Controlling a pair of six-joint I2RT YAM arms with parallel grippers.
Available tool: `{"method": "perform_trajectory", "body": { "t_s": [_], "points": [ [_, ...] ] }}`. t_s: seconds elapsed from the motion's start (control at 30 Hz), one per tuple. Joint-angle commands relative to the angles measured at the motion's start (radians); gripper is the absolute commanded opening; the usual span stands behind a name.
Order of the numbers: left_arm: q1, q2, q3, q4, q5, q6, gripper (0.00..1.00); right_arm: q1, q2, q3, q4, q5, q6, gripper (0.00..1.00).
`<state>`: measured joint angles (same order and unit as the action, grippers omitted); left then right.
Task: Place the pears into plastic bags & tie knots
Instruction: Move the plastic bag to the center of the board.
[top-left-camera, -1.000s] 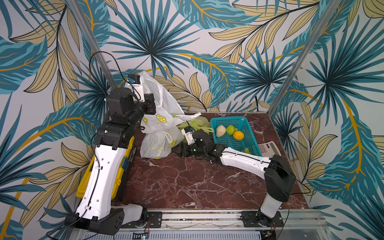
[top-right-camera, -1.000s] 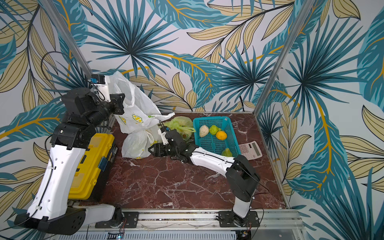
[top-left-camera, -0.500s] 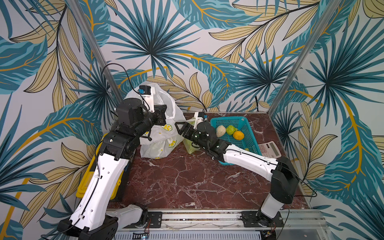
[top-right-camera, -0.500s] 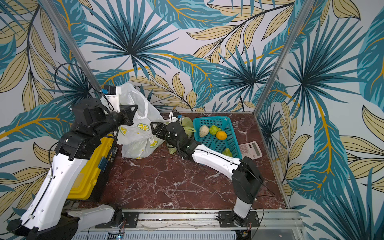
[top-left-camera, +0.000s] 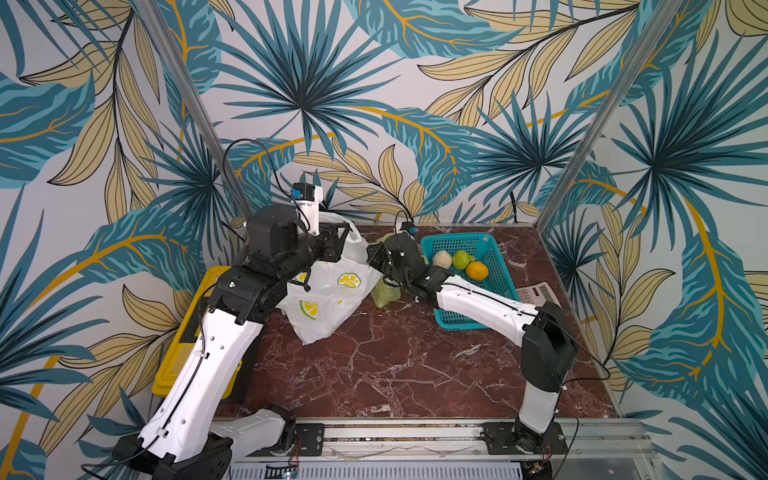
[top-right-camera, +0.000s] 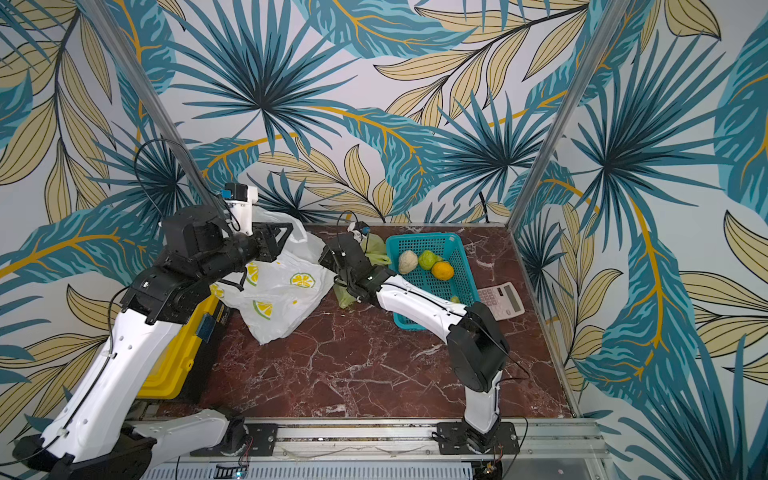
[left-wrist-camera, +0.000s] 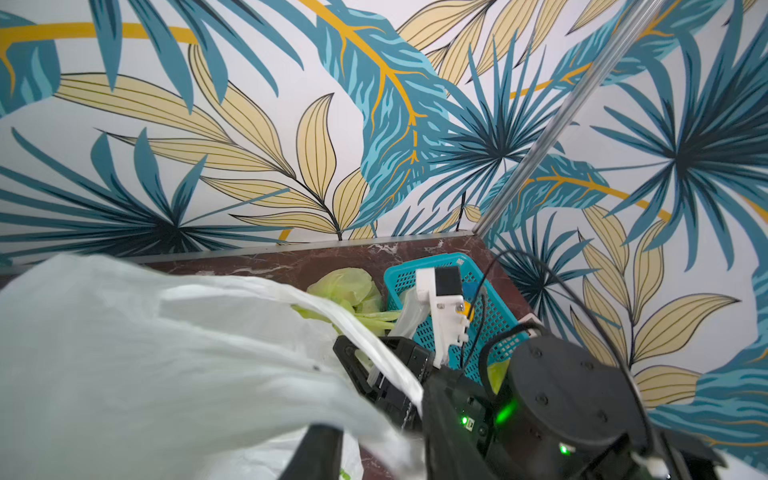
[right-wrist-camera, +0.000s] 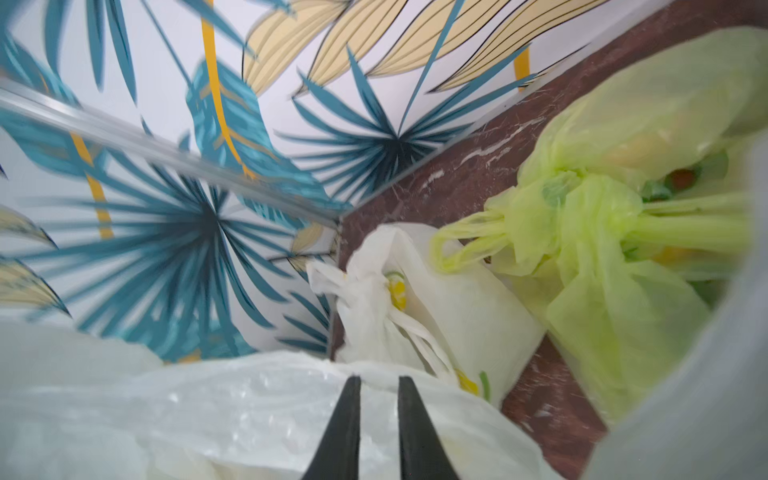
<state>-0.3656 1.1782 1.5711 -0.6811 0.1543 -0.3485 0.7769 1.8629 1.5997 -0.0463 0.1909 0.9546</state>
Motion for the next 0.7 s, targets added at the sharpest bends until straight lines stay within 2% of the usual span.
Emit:
{"method": "perform_trajectory", "body": {
  "t_s": [0.0,0.07,0.1,0.17,0.27,0.33,0.47,0.53,0.67],
  "points": [
    [0.087,-0.004,0.052,-0.078,0.103,0.015,0.47,-0.031,-0.047,0.101,-0.234,-0.208,-0.282,0.11],
    [0.170,-0.005,0.062,-0.101,0.213,0.022,0.56,-0.052,-0.064,0.140,-0.380,-0.296,-0.377,0.09],
    [0.184,-0.007,0.062,-0.104,0.242,0.043,0.59,-0.061,-0.066,0.162,-0.441,-0.335,-0.421,0.09],
    [0.187,-0.014,0.054,-0.103,0.282,0.082,0.65,-0.082,-0.053,0.237,-0.600,-0.397,-0.508,0.09],
    [0.186,-0.022,0.015,-0.104,0.350,0.130,0.68,-0.102,-0.036,0.299,-0.725,-0.392,-0.581,0.09],
    [0.187,-0.038,-0.040,-0.103,0.328,0.164,0.70,-0.122,-0.047,0.272,-0.697,-0.399,-0.577,0.09],
    [0.187,-0.041,-0.157,-0.102,0.270,0.129,0.70,-0.144,-0.085,0.175,-0.564,-0.434,-0.530,0.08],
    [0.180,0.002,-0.190,-0.100,0.232,0.115,0.70,-0.145,-0.098,0.134,-0.521,-0.440,-0.522,0.08],
    [0.109,0.120,-0.178,-0.090,0.153,0.167,0.73,-0.147,-0.109,0.096,-0.496,-0.468,-0.523,0.08]
  ]
}}
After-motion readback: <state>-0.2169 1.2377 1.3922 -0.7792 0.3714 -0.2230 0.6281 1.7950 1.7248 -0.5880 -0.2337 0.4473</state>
